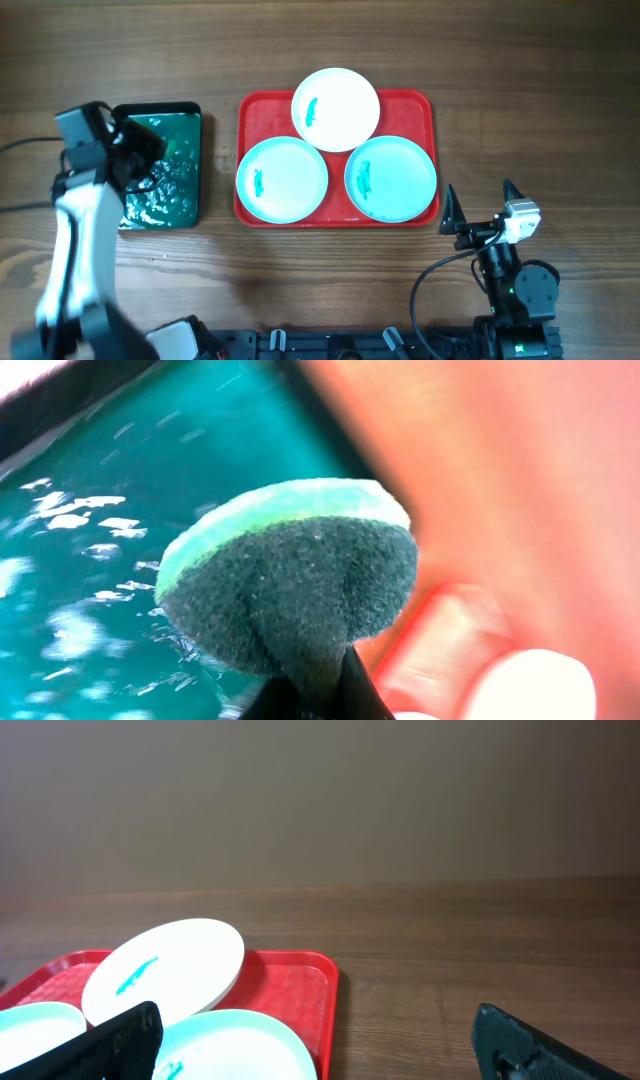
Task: Clean dirty plates on tray and stack at the side
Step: 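Lift the sponge and carry it to the left white plate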
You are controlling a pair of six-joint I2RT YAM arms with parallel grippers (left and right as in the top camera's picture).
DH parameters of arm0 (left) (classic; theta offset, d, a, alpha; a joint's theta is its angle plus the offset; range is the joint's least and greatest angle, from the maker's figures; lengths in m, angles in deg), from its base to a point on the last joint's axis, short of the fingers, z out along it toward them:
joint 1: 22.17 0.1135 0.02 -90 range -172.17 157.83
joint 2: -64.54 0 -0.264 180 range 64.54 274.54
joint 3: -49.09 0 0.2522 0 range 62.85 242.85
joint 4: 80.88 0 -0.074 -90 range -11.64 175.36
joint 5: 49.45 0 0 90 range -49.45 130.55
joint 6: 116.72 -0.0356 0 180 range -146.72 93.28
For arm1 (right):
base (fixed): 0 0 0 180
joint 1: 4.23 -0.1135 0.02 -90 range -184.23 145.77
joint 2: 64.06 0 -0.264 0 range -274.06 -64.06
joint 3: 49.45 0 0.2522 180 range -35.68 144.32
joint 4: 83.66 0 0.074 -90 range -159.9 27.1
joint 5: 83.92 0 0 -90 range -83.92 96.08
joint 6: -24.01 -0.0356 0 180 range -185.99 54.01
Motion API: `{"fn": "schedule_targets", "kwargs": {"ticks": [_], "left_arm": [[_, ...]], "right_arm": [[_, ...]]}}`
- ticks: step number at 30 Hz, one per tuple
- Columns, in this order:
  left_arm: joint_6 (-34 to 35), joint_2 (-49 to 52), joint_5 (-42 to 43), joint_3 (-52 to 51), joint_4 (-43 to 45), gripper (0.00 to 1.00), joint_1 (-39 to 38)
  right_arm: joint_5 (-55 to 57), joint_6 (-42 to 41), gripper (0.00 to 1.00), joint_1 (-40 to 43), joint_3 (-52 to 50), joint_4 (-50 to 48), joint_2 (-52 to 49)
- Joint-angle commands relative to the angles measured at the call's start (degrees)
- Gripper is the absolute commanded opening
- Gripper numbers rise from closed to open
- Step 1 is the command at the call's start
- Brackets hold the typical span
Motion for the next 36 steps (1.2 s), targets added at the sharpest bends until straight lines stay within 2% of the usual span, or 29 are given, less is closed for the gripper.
{"fn": "schedule_targets", "kwargs": {"ticks": [1,5,9,12,14,20,23,27,28,29,30,34,36], "left_arm": [[-1.5,-13.1,8.5,2.0,0.5,0.04,0.3],[-1.5,-21.6,15.1,2.0,-1.0,0.04,-0.8],[-1.6,-22.5,15.0,1.9,-5.8,0.04,-6.7],[-3.0,-19.2,15.0,0.7,-8.0,0.04,-13.5],[-5.0,-15.4,14.1,-0.9,-7.0,0.04,-19.2],[-4.9,-1.6,7.0,-1.5,-3.2,0.04,-31.4],[-4.6,6.6,1.5,-1.5,0.3,0.04,-36.5],[-4.3,13.3,-8.5,-1.5,2.8,0.06,-39.6],[-4.3,13.9,-9.9,-1.5,3.1,0.07,-39.8],[-4.3,14.6,-11.2,-1.5,3.6,0.14,-39.9],[-4.3,15.0,-11.9,-1.5,3.8,0.24,-39.9],[-4.6,14.8,-12.0,-1.4,5.6,0.48,-39.9],[-4.6,13.8,-11.8,-0.7,6.2,0.54,-39.8]], "right_arm": [[0.7,0.5,1.00,-0.1,-0.1,-0.2,0.0],[0.7,0.5,1.00,-0.1,-0.1,-0.2,0.0],[0.7,0.5,1.00,-0.1,-0.1,-0.2,0.0],[0.7,0.5,1.00,-0.1,-0.1,-0.2,0.0],[0.7,0.5,1.00,-0.1,-0.1,-0.2,0.0],[0.7,0.5,1.00,-0.1,-0.1,-0.2,0.0],[0.7,0.5,1.00,-0.1,-0.1,-0.2,0.0],[0.7,0.5,1.00,-0.1,-0.1,-0.2,0.0],[0.7,0.5,1.00,-0.1,-0.1,-0.2,0.0],[0.7,0.5,1.00,-0.1,-0.1,-0.2,0.0],[0.7,0.5,1.00,-0.1,-0.1,-0.2,0.0],[0.7,0.5,1.00,-0.1,-0.1,-0.2,0.0],[0.7,0.5,1.00,-0.1,-0.1,-0.2,0.0]]}}
